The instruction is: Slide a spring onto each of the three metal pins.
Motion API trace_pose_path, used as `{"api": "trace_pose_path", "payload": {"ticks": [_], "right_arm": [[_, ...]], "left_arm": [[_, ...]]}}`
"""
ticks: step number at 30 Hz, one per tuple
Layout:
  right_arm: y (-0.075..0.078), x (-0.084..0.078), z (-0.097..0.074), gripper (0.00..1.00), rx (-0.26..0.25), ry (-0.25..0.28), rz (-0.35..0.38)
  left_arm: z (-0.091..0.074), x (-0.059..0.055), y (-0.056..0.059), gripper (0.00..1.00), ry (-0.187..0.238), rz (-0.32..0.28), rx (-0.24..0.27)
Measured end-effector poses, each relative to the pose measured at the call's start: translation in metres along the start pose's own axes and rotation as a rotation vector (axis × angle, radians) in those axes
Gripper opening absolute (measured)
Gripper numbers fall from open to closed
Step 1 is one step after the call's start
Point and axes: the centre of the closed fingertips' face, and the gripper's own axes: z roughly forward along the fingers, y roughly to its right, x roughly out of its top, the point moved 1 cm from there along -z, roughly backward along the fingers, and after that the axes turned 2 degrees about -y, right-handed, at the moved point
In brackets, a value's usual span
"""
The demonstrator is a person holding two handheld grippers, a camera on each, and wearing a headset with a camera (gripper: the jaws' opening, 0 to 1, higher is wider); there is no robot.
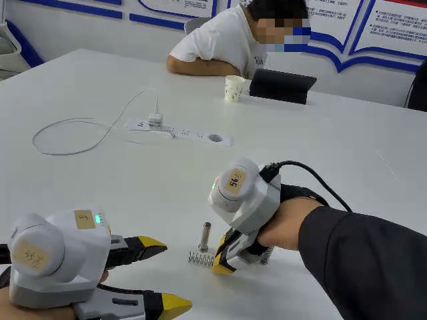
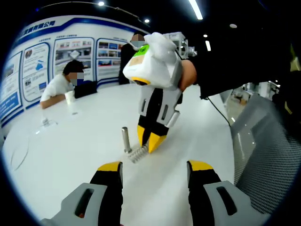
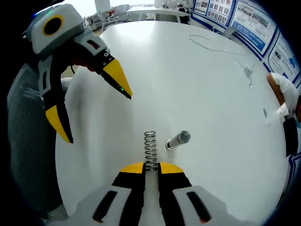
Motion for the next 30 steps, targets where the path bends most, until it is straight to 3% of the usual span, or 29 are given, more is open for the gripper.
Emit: {"api": "trace_pose_path", "payload": {"ticks": [14,21,30], "right_arm": [[-0.039,0.004,-0.038,0.12,0.054,0.007,-0.120],[-0.053,0.005,-0.043,0.12,0.068,-0.005,-0.167],[-0.060,0.009,-0.048,0.12,0.073,-0.012,-0.199]], "left_arm": [[0.007,0.003,0.011,0.51,-0.005,0.030,-0.046],[0.012,0.008,0.021,0.41,0.002,0.064,-0.082],[0.013,0.012,0.027,0.24,0.015,0.118,-0.113]]}}
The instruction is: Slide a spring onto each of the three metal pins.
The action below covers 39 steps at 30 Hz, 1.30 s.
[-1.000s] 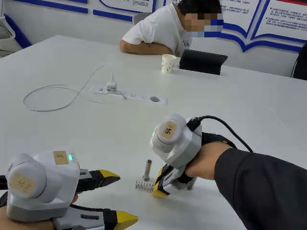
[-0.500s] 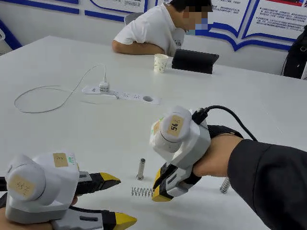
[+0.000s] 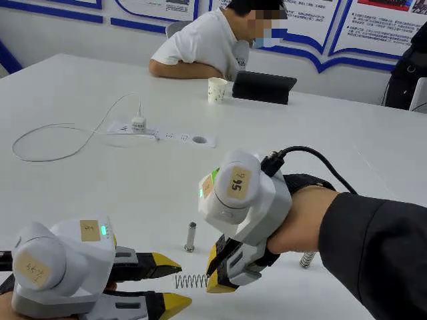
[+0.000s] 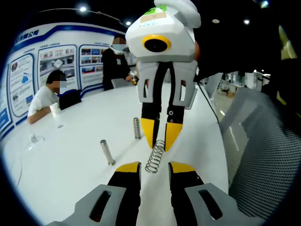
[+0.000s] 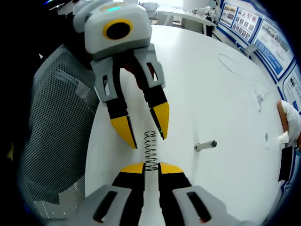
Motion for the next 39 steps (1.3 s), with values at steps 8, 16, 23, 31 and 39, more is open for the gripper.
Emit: {"api": "trace_pose_path", "payload": {"ticks": [8,16,23,31,39], "right_arm": [[-0.005,0.001,-0.004,0.12,0.000,-0.007,-0.016],[-0.007,0.008,-0.016,0.11,-0.014,0.001,-0.032],[-0.007,0.018,-0.025,0.11,-0.025,0.017,-0.051],[-0.010,0.034,-0.032,0.11,-0.036,0.040,-0.080],[-0.009,0.038,-0.032,0.12,-0.039,0.048,-0.085]], "left_arm": [[-0.001,0.001,0.003,0.14,0.003,0.036,-0.007],[0.000,0.001,0.004,0.12,-0.002,0.047,-0.012],[0.001,0.003,0.005,0.12,-0.002,0.049,-0.015],[0.002,0.005,0.006,0.11,-0.001,0.057,-0.020],[0.002,0.006,0.005,0.11,0.004,0.062,-0.019]]}}
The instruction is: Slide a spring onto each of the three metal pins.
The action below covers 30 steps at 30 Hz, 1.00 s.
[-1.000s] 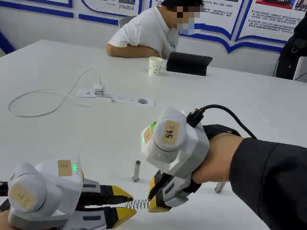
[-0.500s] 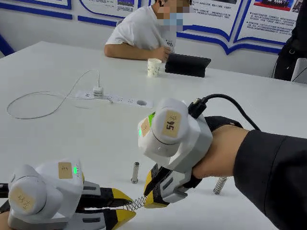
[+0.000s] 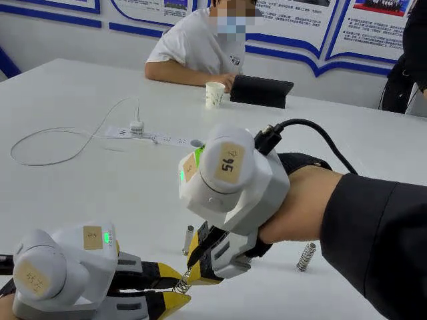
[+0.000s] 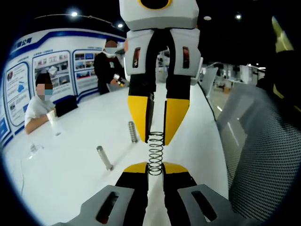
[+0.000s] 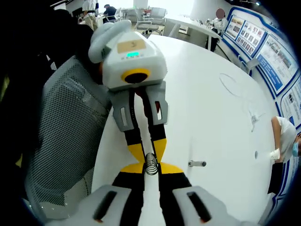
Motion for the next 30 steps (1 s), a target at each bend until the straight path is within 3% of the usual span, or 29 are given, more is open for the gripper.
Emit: {"api": "trace_pose_path", "payload": {"ticks": [19,30], "right_arm": [[0.003,-0.004,0.009,0.13,0.029,0.048,0.082],[0.003,-0.002,0.009,0.12,0.029,0.055,0.081]], "left_arm": [[-0.002,0.008,-0.002,0.11,0.052,-0.017,0.007],[-0.002,0.009,-0.004,0.12,0.059,-0.036,0.017]]}}
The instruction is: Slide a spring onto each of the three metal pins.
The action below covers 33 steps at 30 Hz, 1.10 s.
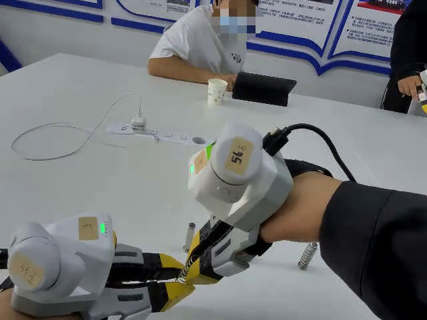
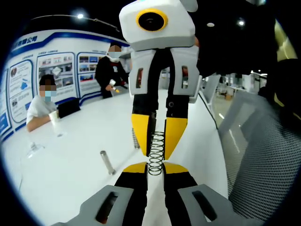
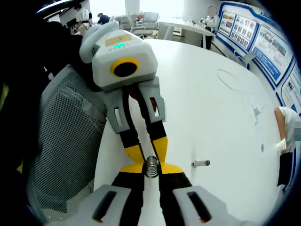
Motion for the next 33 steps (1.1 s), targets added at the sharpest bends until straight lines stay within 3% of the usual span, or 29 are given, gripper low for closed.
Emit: {"api": "trace_pose_path", "payload": {"ticks": [11,23,33], "right_arm": [[0.017,-0.007,-0.008,0.12,-0.026,-0.019,0.019],[0.053,-0.013,-0.020,0.12,-0.088,-0.048,0.034],[0.083,-0.011,-0.019,0.12,-0.118,-0.078,0.049]], "left_arm": [[-0.003,-0.010,-0.010,0.31,-0.022,-0.055,0.042],[-0.007,-0.017,-0.019,0.46,-0.038,-0.101,0.084],[-0.007,-0.021,-0.020,0.51,-0.045,-0.121,0.096]]}}
